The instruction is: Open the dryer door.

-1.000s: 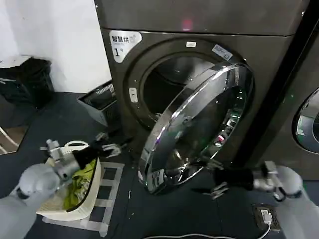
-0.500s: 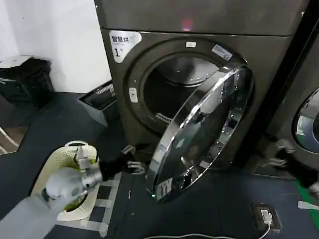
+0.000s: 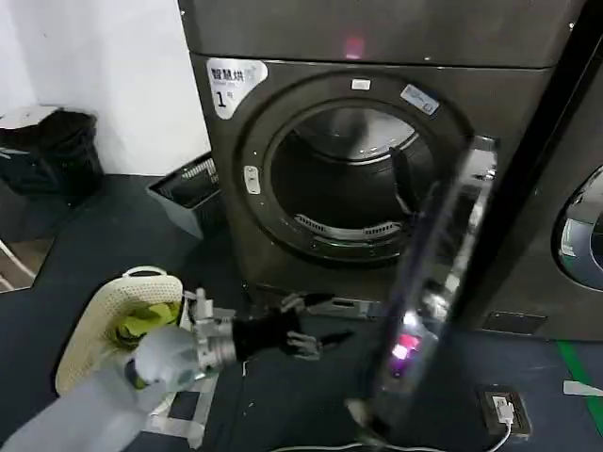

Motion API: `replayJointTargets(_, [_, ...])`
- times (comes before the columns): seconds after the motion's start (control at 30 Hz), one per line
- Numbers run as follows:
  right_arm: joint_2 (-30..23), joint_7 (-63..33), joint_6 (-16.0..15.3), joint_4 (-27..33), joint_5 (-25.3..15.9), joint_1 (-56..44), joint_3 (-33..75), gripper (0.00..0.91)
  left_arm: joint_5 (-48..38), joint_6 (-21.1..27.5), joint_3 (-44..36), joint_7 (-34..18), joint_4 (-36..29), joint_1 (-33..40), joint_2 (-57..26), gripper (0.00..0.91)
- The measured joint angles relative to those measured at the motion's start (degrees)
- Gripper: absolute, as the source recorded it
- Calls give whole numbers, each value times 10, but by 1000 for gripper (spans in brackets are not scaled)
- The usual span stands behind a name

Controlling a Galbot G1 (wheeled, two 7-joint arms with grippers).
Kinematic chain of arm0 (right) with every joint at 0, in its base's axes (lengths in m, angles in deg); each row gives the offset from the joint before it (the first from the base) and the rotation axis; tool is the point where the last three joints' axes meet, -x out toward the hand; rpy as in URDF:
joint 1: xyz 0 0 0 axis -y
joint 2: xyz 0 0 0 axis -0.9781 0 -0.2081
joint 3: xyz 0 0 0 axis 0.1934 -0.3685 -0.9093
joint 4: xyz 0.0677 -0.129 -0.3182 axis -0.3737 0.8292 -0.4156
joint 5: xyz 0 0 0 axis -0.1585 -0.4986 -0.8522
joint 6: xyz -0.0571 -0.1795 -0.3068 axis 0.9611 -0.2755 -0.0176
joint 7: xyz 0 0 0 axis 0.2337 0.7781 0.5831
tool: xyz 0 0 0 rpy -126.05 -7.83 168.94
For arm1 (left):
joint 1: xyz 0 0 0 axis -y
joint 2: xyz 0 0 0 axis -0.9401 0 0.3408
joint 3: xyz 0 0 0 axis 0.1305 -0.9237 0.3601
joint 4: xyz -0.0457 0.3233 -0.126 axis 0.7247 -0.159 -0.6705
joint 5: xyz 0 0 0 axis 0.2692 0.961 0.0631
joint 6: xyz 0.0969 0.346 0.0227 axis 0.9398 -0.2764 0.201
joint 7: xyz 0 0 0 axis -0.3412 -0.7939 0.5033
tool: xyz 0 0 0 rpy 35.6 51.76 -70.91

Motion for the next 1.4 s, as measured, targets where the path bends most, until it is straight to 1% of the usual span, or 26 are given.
replayJointTargets(0.17, [14, -15, -25, 19, 5, -13, 63, 907, -8, -2, -62, -12, 17, 48, 25, 907])
replayJointTargets(0.33, [24, -28, -60, 45, 5, -30, 122, 907, -6, -11, -111, -16, 41, 93, 60, 907])
replayJointTargets(0.43, [29, -29, -63, 54, 3, -39, 151, 907, -3, -12, -131, -22, 55, 112, 83, 907])
replayJointTargets(0.5, [32, -29, -61, 59, 6, -41, 167, 907, -1, -12, -142, -26, 66, 124, 100, 907])
replayJointTargets(0.6, [39, -33, -45, 74, 11, -41, 187, 907, 5, -11, -151, -34, 82, 142, 124, 907])
replayJointTargets(0.73, [49, -41, -51, 98, 5, -44, 209, 907, 11, -12, -159, -35, 102, 158, 151, 907])
replayJointTargets(0.87, [58, -40, -41, 113, 5, -46, 224, 907, 12, -21, -170, -36, 123, 175, 173, 907])
replayJointTargets(1.13, [69, -39, -36, 128, 7, -59, 247, 907, 10, -26, -182, -45, 165, 199, 208, 907])
replayJointTargets(1.4, [70, -35, -31, 131, 10, -70, 250, 907, 16, -41, -186, -52, 195, 205, 243, 907])
